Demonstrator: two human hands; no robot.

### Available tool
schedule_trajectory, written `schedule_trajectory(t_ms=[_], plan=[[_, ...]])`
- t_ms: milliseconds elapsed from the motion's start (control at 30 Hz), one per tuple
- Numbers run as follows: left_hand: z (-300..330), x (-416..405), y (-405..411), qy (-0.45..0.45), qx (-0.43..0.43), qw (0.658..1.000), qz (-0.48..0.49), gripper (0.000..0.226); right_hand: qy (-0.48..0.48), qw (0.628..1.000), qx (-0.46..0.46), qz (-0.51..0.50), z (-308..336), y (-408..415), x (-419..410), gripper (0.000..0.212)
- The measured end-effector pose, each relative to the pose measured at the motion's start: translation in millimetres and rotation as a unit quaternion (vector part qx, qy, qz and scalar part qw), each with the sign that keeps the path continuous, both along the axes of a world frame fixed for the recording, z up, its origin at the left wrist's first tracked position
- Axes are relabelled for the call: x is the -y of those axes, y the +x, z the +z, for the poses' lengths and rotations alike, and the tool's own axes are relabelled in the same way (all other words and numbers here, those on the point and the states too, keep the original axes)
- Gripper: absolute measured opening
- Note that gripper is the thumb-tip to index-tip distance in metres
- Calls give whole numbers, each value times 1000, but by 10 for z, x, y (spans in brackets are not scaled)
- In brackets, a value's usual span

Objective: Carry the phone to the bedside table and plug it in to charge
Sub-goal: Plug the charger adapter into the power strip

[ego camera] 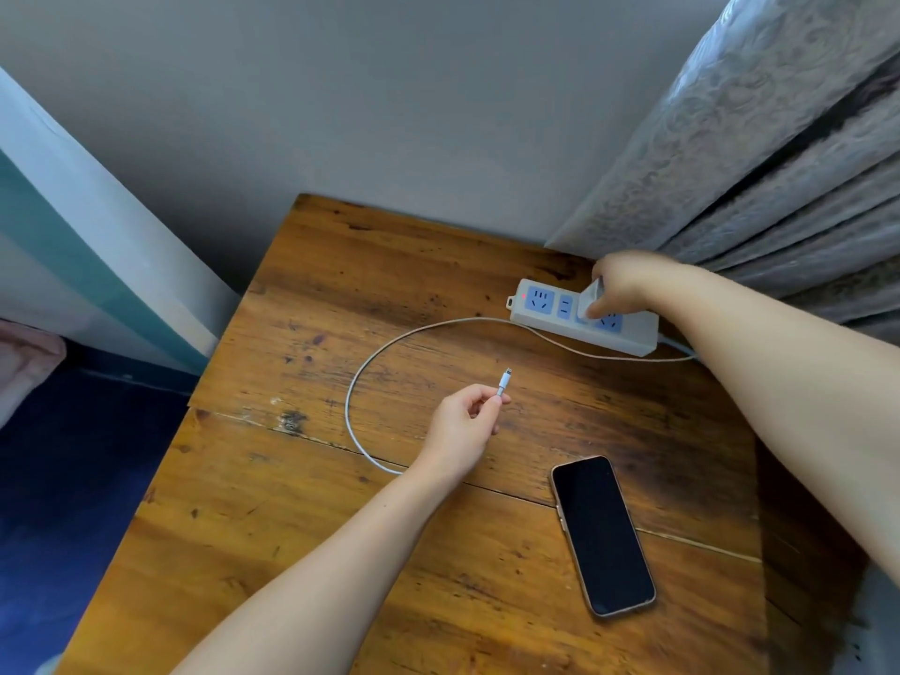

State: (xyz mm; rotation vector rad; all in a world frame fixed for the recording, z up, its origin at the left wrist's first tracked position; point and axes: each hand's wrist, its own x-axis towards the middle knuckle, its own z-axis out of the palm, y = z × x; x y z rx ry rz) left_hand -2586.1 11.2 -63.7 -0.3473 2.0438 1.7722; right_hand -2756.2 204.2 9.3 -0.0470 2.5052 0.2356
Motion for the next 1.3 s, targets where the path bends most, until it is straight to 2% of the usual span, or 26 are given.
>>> schedule_trajectory(t_ms=[200,533,700,1067,1300], plan=[[47,-25,16,-3,1,1000,-17,20,19,1000,19,15,24,-58,135,48],[45,-18,13,-6,-8,1000,-12,19,-119,988,12,-100,-54,-57,-274,62],[37,-12,4,-11,-3,1000,-14,19,-144,986,-6,-85,-53,-95,-232,62],[62,-49,-46,-6,-4,1000,-14,21,-75,997,-2,-21,-20,-70,41,58],[62,-19,-33,-7,-5,1000,-12,21,-6,1000,4,22,10,-50,269,45]])
